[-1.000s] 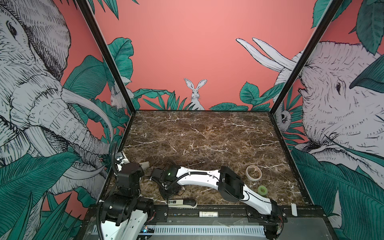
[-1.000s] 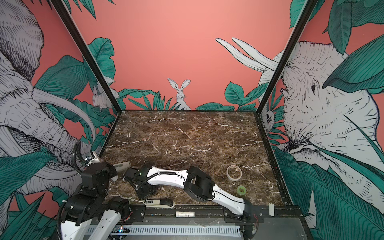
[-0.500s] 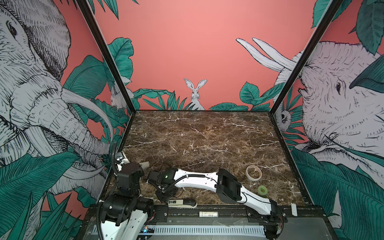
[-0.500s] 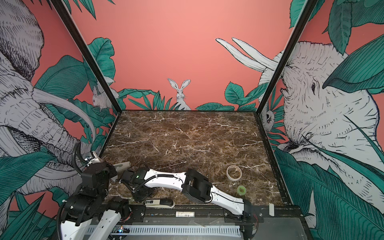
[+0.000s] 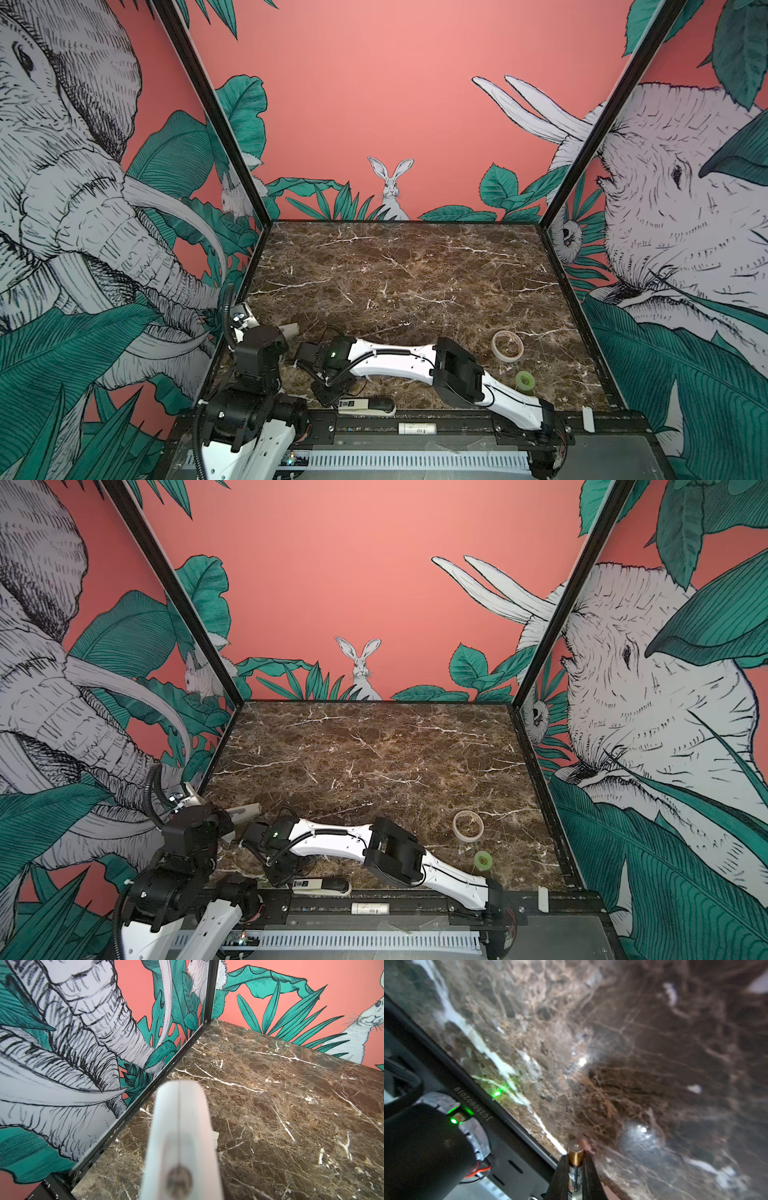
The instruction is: Load the batteries into the remote control
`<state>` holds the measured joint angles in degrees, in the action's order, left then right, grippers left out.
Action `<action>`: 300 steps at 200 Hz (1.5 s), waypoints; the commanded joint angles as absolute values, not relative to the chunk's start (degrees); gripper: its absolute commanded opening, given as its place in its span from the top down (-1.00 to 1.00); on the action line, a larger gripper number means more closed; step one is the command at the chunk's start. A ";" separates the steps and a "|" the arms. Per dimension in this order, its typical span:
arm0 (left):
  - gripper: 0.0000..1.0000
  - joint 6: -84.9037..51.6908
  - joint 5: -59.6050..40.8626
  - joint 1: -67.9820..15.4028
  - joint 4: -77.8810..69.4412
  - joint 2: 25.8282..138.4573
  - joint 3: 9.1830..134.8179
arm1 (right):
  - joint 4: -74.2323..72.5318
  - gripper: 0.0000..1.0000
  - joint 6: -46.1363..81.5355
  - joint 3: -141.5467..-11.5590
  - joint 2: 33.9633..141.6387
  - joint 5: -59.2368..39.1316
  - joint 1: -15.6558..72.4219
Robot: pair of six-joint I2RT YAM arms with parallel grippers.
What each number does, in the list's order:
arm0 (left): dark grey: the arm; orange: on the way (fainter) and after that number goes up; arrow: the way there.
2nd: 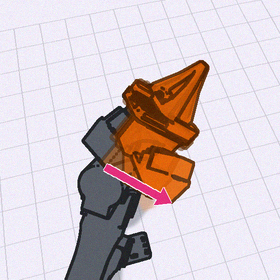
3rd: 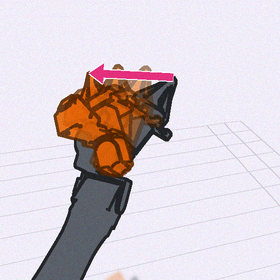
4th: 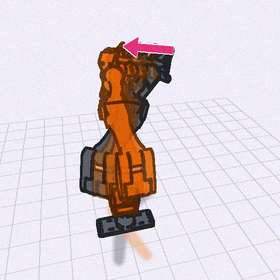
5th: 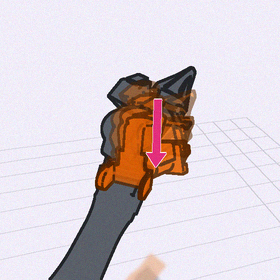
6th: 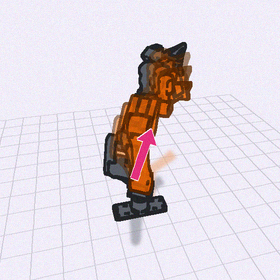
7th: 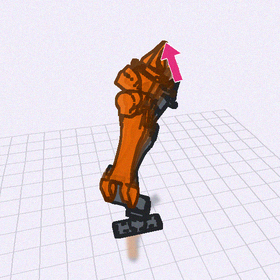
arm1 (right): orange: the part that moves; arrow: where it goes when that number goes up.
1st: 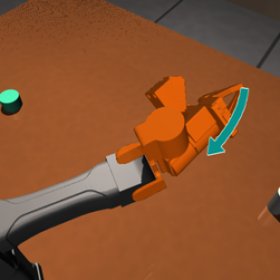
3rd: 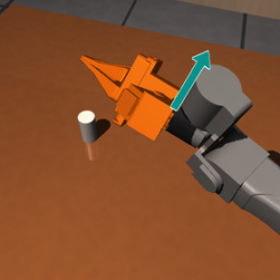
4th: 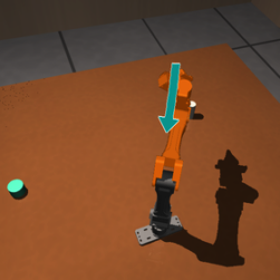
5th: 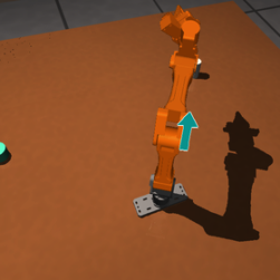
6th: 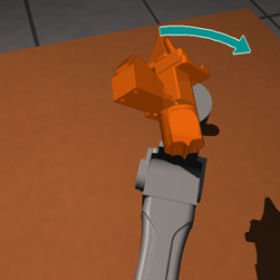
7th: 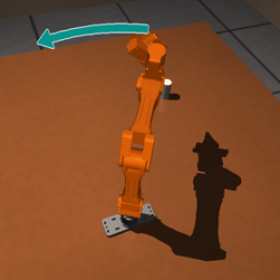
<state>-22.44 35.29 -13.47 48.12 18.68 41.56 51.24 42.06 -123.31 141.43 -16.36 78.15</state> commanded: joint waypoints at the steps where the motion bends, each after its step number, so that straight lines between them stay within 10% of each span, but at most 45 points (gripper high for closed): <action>1: 1.00 -21.15 36.84 -13.80 46.51 18.97 44.23 | 40.46 0.75 43.47 -115.84 135.96 -15.58 74.34; 180: 1.00 -27.12 -44.22 -13.80 -1.90 46.03 38.16 | 13.74 0.81 20.62 -55.95 80.48 -8.08 54.12; 300: 1.00 -34.22 -56.58 -18.92 -17.56 69.04 40.57 | 6.67 0.88 8.36 -50.11 66.87 -17.77 52.37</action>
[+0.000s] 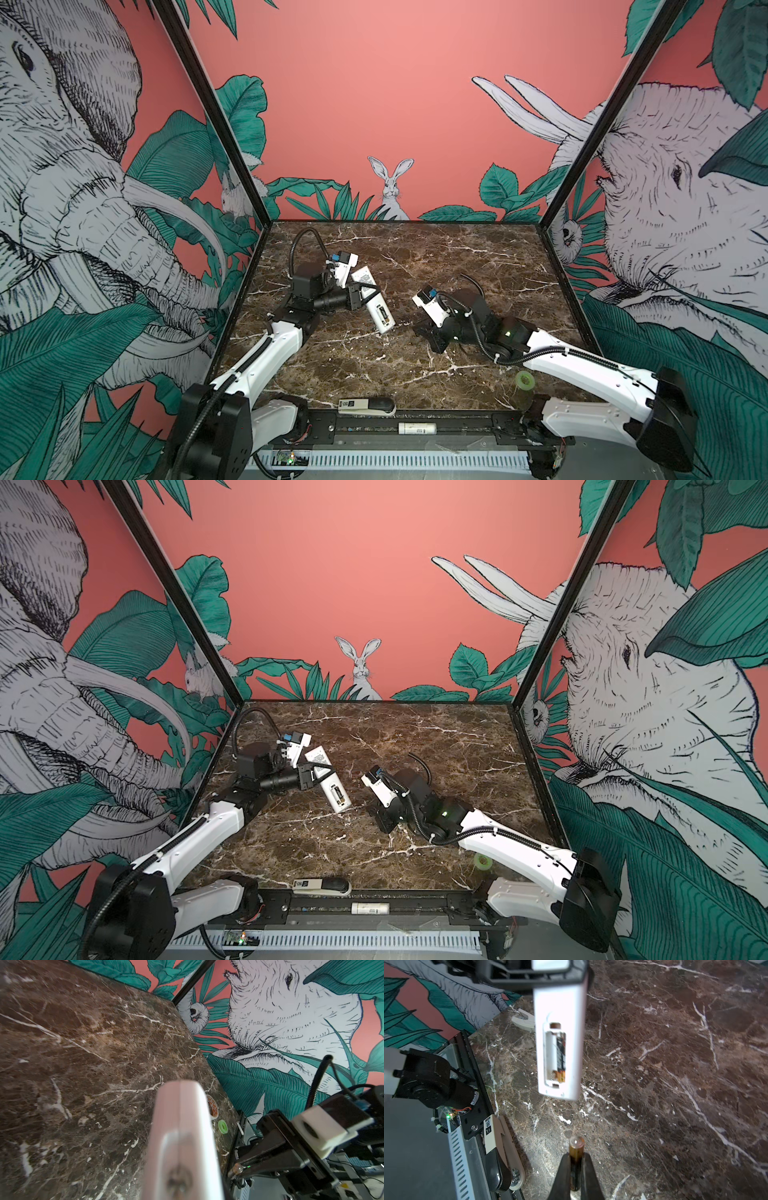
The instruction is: Load the batteries into the remote control
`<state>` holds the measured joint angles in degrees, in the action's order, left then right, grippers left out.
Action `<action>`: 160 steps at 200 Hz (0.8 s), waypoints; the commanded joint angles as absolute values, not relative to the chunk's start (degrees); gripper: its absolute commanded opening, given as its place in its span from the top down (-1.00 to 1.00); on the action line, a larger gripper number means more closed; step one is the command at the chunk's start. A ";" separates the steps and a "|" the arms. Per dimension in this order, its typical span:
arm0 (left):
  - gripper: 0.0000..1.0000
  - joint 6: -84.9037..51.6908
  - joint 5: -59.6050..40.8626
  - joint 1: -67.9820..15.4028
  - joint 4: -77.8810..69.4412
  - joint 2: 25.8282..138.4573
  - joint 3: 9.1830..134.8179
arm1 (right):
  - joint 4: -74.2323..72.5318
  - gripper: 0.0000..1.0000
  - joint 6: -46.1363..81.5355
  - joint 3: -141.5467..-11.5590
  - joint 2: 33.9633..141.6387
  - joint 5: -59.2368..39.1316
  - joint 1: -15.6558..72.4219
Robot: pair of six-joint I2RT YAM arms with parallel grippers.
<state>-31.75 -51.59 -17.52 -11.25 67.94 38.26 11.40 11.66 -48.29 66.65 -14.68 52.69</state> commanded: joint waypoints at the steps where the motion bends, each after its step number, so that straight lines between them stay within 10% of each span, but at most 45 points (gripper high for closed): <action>1: 1.00 -34.29 -56.63 -18.95 -17.70 69.10 40.59 | 6.54 0.88 8.36 -50.15 66.88 -17.81 52.38; 82: 1.00 -32.80 -55.68 -18.81 -12.95 70.64 42.03 | 2.45 0.79 9.39 -50.25 68.11 -15.76 51.94; 160: 1.00 -27.66 -47.16 -15.73 -2.29 69.37 43.88 | 20.05 0.18 27.07 -47.33 69.16 2.17 51.33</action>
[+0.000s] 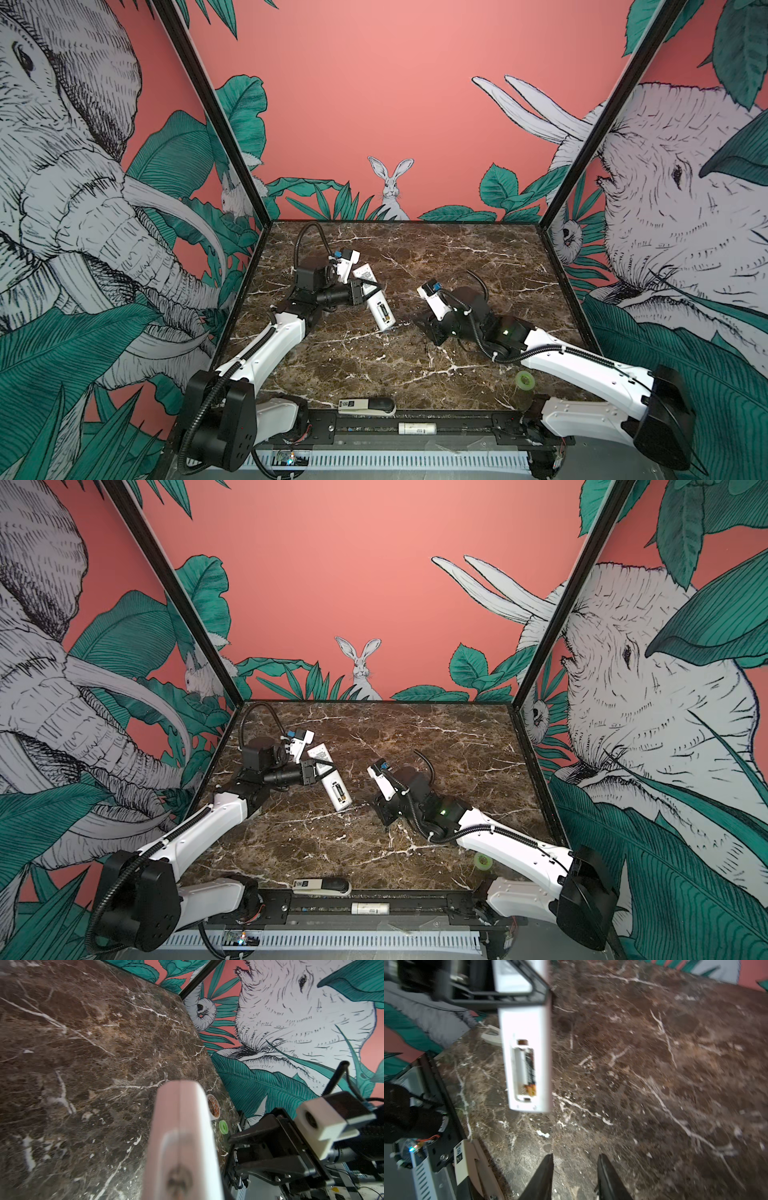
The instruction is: Load the batteries into the remote control
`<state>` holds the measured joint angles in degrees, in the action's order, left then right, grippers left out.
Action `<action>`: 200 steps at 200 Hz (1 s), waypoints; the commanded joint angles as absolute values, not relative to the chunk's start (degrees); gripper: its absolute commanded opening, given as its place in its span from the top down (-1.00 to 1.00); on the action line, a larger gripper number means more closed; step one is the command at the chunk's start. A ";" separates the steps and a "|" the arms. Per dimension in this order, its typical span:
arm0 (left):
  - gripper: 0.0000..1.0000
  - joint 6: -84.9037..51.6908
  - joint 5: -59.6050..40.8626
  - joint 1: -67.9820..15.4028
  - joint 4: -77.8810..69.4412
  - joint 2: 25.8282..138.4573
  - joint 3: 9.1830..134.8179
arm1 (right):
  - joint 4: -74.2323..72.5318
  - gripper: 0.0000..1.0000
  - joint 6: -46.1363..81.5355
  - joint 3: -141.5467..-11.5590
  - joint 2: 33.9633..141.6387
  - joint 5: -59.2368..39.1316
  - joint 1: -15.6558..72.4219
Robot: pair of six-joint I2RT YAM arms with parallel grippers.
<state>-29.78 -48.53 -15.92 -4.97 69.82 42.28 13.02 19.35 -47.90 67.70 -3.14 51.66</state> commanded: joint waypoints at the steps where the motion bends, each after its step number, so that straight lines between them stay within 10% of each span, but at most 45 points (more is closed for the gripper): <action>1: 1.00 -27.72 -47.27 -15.73 -2.37 69.44 43.83 | 20.22 0.18 27.25 -47.31 69.30 2.23 51.33; 200: 1.00 -30.37 -51.48 -15.73 -7.00 68.85 40.56 | 36.30 0.19 29.30 -59.71 99.16 0.25 46.60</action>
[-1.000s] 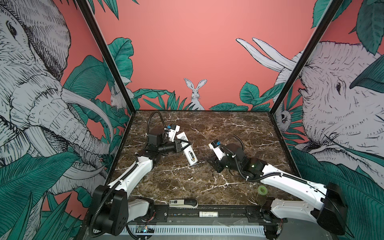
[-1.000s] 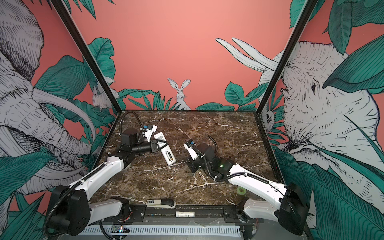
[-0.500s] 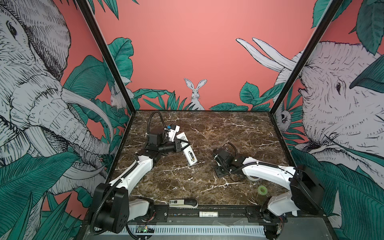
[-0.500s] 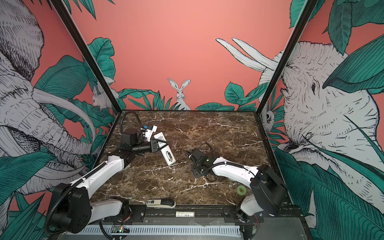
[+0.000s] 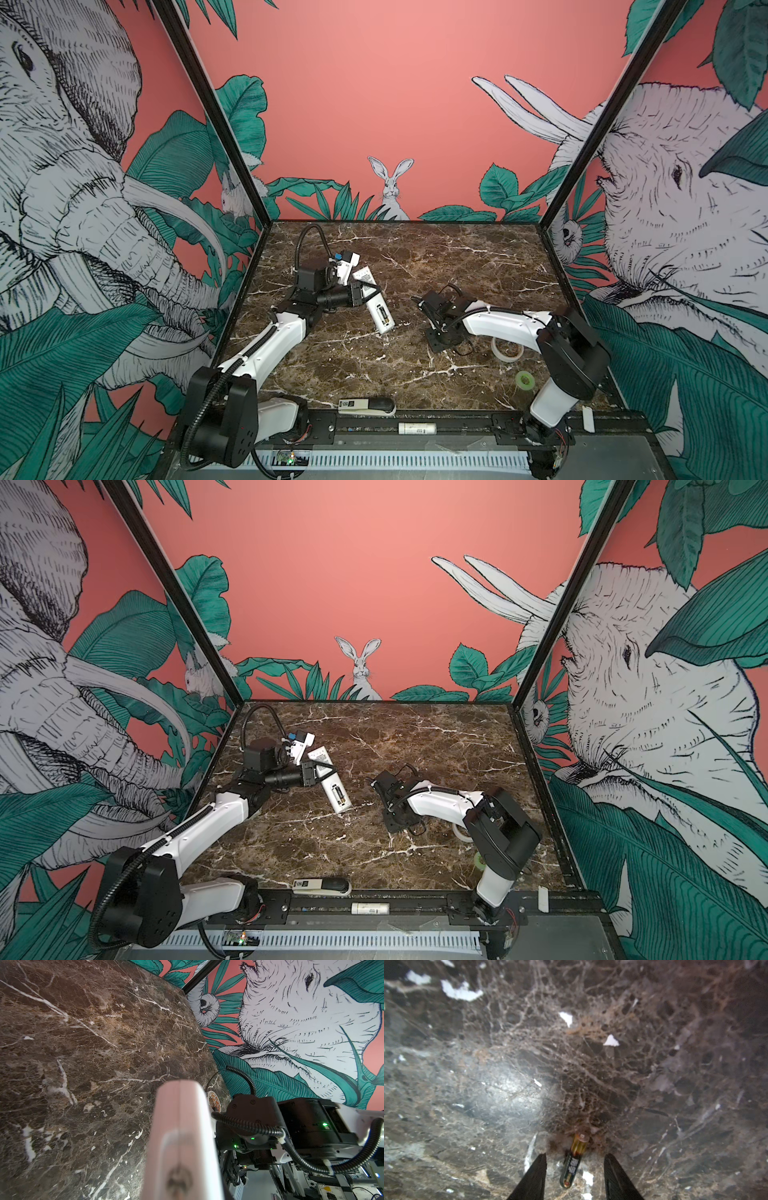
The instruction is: Load the batteries into the remote control
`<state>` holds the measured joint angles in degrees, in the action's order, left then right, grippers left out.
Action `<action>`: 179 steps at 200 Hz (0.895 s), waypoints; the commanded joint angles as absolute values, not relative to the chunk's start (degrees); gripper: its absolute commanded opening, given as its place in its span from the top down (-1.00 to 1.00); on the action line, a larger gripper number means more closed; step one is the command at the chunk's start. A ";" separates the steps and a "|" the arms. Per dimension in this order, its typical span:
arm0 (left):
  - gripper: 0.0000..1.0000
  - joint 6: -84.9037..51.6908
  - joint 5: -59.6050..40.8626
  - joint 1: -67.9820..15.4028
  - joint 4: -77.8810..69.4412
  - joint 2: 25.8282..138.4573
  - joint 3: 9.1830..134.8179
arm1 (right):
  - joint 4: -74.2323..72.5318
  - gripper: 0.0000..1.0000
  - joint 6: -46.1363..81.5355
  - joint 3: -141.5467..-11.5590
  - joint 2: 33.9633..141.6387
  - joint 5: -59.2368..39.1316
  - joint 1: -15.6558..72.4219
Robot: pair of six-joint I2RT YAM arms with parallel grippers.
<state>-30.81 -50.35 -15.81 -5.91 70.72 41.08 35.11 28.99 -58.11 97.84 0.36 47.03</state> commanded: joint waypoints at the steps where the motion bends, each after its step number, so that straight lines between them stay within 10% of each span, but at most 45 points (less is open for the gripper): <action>1: 1.00 -30.39 -51.45 -15.73 -7.02 68.83 40.58 | 36.30 0.19 29.28 -59.74 99.24 0.26 46.59; 110: 1.00 -30.50 -51.10 -15.71 -7.62 69.57 40.28 | 40.79 0.86 27.24 -64.55 104.02 0.16 46.60; 179: 1.00 -31.22 -50.14 -16.74 -6.91 72.31 40.38 | 26.37 0.86 19.10 -63.38 89.43 -6.55 47.27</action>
<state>-31.05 -50.00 -16.12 -6.13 72.31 40.75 34.04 22.68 -64.07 97.62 -3.09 46.89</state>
